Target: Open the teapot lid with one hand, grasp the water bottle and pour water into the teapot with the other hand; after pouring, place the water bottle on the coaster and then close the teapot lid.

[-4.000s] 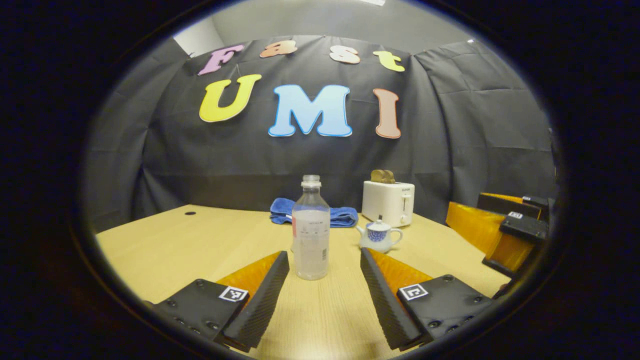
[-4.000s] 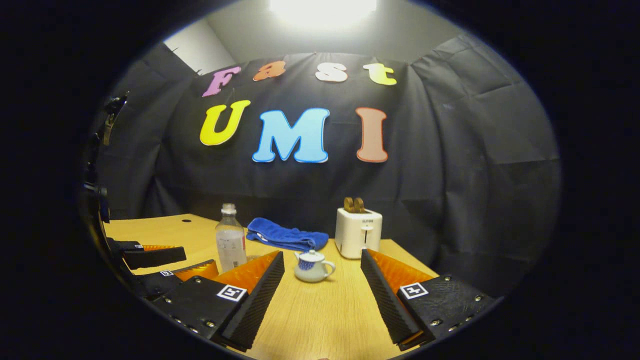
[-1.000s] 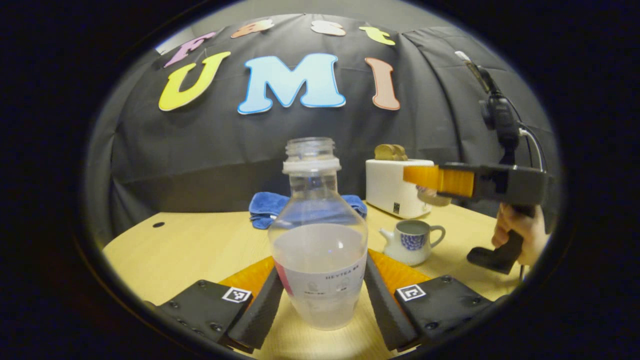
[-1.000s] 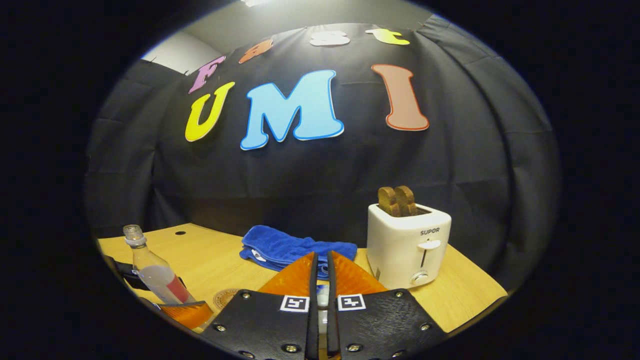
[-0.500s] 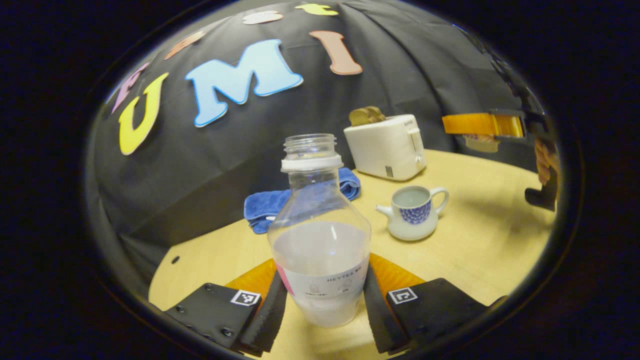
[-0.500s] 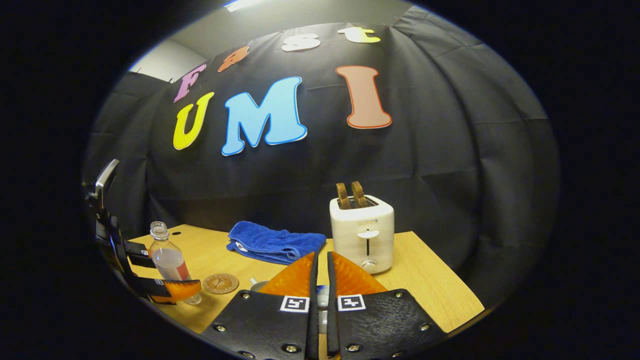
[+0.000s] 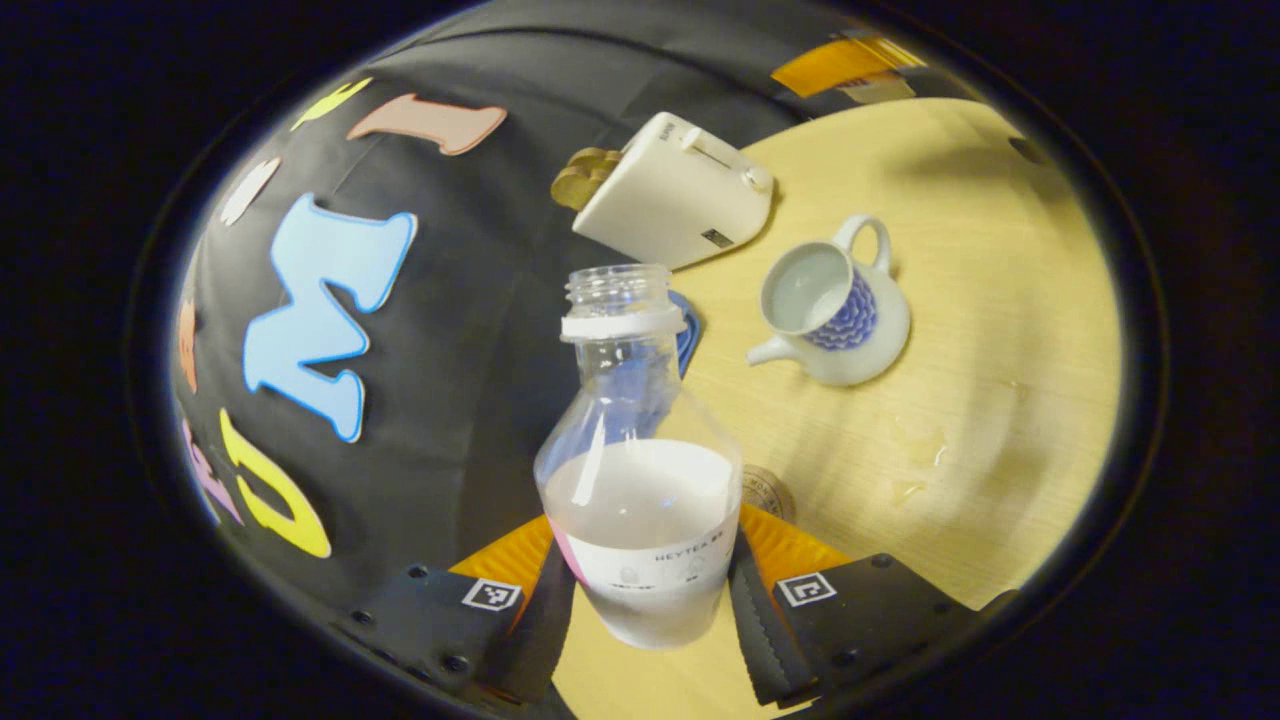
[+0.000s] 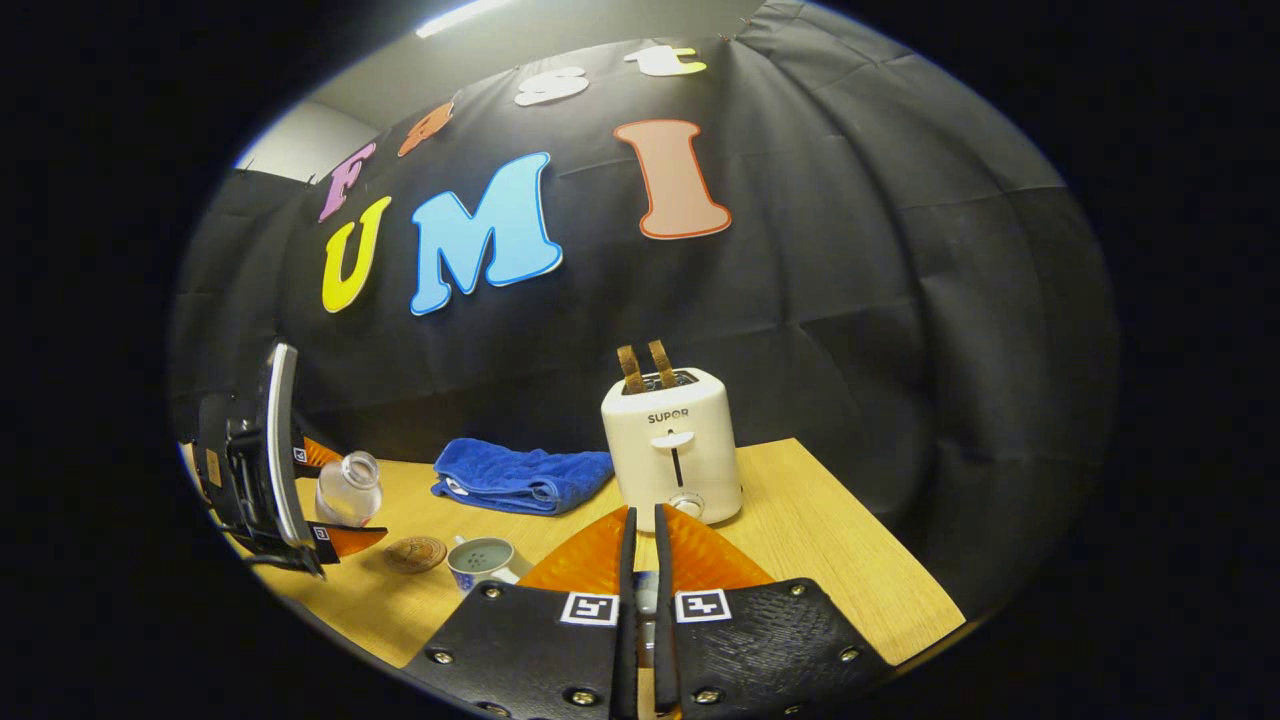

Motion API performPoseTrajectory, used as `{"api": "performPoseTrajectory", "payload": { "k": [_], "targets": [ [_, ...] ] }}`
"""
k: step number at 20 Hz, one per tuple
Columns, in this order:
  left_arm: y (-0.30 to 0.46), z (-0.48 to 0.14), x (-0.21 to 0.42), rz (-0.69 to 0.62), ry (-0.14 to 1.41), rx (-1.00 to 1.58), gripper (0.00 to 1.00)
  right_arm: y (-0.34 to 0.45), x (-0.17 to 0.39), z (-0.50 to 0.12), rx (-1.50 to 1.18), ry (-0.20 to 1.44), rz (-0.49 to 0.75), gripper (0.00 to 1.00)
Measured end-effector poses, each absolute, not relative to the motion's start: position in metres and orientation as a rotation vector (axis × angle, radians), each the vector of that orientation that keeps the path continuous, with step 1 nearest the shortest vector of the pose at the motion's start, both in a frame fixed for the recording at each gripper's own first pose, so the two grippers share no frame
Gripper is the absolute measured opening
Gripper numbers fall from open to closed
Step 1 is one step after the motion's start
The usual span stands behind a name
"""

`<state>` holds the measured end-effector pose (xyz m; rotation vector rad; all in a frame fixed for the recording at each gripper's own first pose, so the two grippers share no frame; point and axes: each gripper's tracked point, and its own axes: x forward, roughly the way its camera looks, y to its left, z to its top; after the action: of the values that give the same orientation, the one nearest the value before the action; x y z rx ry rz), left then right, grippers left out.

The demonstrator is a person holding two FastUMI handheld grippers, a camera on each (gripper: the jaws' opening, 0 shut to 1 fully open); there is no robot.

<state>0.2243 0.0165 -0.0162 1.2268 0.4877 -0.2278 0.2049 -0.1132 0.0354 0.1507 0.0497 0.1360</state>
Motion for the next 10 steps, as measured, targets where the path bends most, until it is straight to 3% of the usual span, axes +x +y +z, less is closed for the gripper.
{"api": "performPoseTrajectory", "payload": {
  "k": [10],
  "targets": [
    [-0.007,-0.002,0.24,-0.308,0.502,1.71,0.84,-0.118,0.201,0.043,0.164,0.033,0.137,0.06]
  ]
}}
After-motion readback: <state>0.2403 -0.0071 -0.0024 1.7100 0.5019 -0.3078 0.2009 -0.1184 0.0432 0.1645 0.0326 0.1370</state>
